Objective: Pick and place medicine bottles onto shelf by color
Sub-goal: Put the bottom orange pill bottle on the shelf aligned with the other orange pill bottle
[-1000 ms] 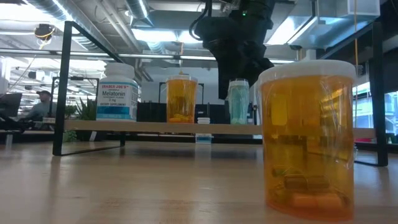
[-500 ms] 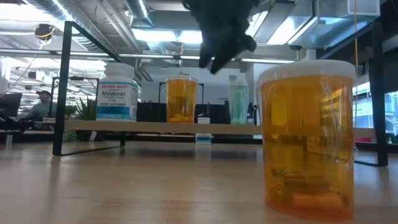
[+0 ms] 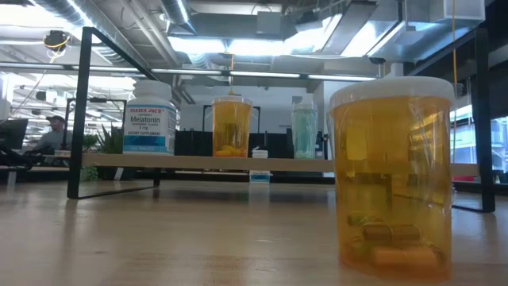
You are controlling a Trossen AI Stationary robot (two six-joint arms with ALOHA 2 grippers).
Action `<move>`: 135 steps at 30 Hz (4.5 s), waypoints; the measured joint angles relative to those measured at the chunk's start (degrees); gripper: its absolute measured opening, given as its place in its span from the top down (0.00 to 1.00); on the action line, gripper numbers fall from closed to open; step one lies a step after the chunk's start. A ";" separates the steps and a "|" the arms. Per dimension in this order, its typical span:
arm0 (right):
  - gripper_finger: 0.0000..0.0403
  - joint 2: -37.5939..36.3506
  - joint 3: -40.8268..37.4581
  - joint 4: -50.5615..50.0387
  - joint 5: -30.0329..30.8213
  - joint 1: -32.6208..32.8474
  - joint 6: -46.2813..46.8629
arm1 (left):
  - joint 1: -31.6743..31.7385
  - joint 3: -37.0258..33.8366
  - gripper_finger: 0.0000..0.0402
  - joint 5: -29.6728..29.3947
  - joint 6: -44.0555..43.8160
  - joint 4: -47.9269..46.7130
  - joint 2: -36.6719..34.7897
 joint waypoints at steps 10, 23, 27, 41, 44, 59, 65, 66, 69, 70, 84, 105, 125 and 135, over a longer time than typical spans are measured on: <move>0.54 0.04 2.65 -5.66 2.04 15.44 0.33 | 0.11 0.01 0.24 -0.68 -0.36 -0.02 0.00; 0.54 0.09 2.63 -6.20 -0.98 21.65 2.91 | 0.11 0.02 0.24 -0.74 -0.40 0.01 0.00; 0.54 0.09 2.63 -6.15 -1.04 21.61 9.41 | 0.11 0.00 0.24 -0.74 -0.40 0.02 0.00; 0.54 0.20 1.88 -5.05 -3.48 21.25 14.27 | 0.13 0.00 0.24 -0.74 0.55 0.02 0.00; 0.54 0.17 1.88 -4.41 -7.31 20.50 10.16 | 0.13 0.00 0.24 -0.74 0.61 0.02 0.00; 0.54 0.70 1.86 -4.45 -12.60 17.37 6.10 | 1.36 0.00 0.24 -2.29 2.18 0.02 0.00; 0.54 0.90 1.86 -4.47 -21.79 14.44 11.38 | 1.80 0.00 0.24 -2.29 2.19 0.02 0.00; 0.54 1.13 1.86 -4.48 -23.07 14.10 11.25 | 1.79 0.00 0.24 -2.27 2.19 0.02 0.00; 0.54 1.85 1.86 -4.46 -25.28 13.25 8.36 | 1.77 0.01 0.24 -2.27 2.33 0.02 0.00; 0.54 1.95 1.86 -4.44 -26.06 13.02 7.27 | 1.77 0.01 0.24 -2.27 2.79 0.02 0.00; 0.62 1.99 1.86 -3.70 -26.46 12.76 1.37 | 2.29 0.02 0.24 -2.27 8.23 0.02 0.00; 0.37 5.96 1.86 -3.58 -25.34 11.68 -5.97 | 3.14 0.00 0.24 -2.23 8.25 0.02 0.00; 0.37 10.43 1.88 -2.53 -25.32 11.66 -9.56 | 3.14 0.01 0.24 -3.42 11.26 0.03 0.00; 0.37 10.43 1.88 -2.06 -25.37 11.66 -9.57 | 3.14 0.02 0.24 -3.41 11.27 0.13 0.00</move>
